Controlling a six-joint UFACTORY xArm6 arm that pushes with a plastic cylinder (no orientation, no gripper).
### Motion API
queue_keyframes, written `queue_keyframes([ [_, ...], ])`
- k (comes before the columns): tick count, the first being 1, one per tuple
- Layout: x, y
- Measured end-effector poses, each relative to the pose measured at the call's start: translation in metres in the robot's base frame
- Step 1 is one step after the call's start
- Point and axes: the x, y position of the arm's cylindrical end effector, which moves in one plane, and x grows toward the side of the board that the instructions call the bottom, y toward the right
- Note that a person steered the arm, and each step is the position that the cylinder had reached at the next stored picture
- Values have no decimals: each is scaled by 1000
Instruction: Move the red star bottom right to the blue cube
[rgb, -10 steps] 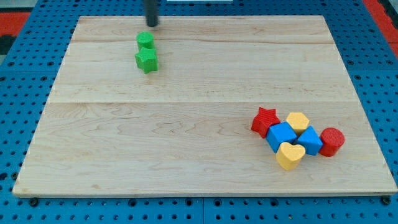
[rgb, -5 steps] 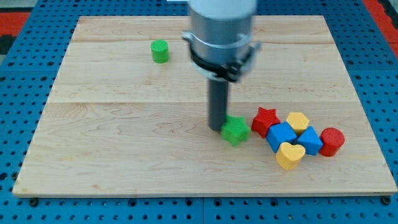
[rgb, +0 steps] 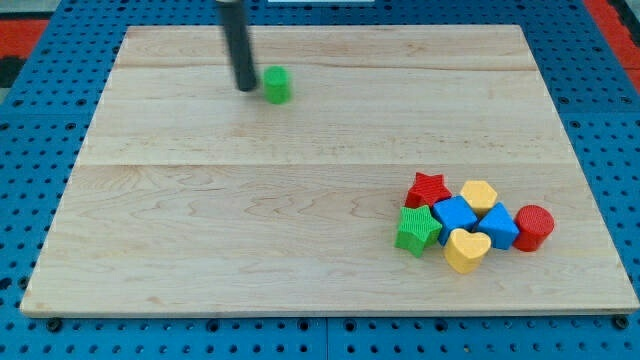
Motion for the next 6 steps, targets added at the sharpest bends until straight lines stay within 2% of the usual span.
queue_keyframes([
  [1,15,49],
  [2,-20,16],
  [3,-26,39],
  [4,31,100],
  [5,65,138],
  [6,-7,127],
])
